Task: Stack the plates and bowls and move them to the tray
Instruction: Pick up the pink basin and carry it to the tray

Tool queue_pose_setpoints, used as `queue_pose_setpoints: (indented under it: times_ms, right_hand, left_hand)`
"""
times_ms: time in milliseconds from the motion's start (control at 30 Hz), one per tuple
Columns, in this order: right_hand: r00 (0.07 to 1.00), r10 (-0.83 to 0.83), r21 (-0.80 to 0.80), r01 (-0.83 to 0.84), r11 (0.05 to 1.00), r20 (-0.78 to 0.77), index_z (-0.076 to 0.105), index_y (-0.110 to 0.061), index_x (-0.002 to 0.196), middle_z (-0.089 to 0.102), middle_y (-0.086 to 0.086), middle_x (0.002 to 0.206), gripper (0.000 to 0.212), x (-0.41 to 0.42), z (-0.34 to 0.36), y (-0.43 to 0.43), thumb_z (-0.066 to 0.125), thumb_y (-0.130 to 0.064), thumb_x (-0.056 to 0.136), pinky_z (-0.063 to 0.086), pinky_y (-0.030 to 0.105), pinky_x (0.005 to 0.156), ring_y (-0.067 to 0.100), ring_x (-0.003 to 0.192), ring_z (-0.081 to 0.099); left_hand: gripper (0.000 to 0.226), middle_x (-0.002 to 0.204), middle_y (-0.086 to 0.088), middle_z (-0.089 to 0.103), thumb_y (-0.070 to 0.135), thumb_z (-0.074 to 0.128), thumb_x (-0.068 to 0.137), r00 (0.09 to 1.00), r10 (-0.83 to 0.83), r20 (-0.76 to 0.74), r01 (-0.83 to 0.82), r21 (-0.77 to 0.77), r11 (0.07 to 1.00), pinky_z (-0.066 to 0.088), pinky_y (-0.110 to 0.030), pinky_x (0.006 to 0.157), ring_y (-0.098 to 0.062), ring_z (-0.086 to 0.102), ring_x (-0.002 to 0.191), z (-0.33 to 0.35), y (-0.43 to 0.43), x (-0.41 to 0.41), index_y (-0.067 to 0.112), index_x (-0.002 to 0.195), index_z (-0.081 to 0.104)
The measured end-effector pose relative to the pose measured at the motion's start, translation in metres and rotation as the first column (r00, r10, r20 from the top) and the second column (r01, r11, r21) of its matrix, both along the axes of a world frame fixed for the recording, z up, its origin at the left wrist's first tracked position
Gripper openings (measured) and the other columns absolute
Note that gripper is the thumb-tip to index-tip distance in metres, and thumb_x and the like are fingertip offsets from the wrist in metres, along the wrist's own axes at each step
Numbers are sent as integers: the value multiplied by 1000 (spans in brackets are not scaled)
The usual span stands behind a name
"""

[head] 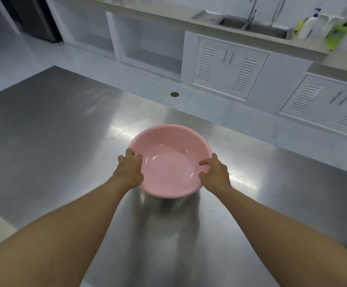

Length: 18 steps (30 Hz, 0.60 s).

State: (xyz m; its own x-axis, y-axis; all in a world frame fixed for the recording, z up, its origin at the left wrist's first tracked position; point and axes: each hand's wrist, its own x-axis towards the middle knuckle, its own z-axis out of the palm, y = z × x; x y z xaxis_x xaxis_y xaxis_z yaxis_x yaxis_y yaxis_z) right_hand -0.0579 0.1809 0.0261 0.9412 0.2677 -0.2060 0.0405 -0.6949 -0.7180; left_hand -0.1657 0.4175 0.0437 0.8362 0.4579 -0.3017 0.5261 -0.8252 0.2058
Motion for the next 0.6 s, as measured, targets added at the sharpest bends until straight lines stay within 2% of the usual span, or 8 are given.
queue_pose_setpoints:
  times_ms: [100,233,333,433,600]
  right_hand:
    - [1000,11,-14,-11,1000,4,55,-33,86,54,-3,119,34,-12,0,-24,60,-1,78,52,34,73,26,92,59]
    - [1000,22,-35,-22,999,-4,54,-35,78,53,-4,117,37,-23,4,-60,54,2,76,52,34,70,26,93,59]
    - [999,6,-42,-8,999,-47,54,-31,86,59,-2,113,38,-30,5,-90,50,5,74,50,31,63,25,87,61]
    - [997,-19,-62,14,998,-76,53,-26,96,63,0,109,42,-37,5,-119,45,8,73,49,29,58,23,84,62]
    - [997,-64,-72,60,996,-47,50,-30,90,63,2,112,46,-46,8,-160,41,11,72,45,27,59,27,90,60]
  left_hand:
    - [59,142,-13,25,9,62,85,998,-64,-20,64,-3,998,52,-42,90,-37,37,120,-1,-12,1,11,140,42]
    - [68,146,-11,16,9,63,82,987,-162,-21,161,-36,986,50,-43,90,-37,36,119,-8,-26,2,15,142,34]
    - [69,147,-12,14,8,62,80,974,-225,-10,225,-42,973,50,-45,91,-36,36,118,-12,-42,4,16,142,32]
    - [70,144,-11,21,4,58,81,965,-262,-13,261,-52,964,49,-47,92,-35,36,117,-14,-65,6,17,144,30]
    - [63,141,-12,27,1,56,83,959,-283,4,282,-46,958,49,-43,91,-34,36,117,-16,-109,11,13,141,34]
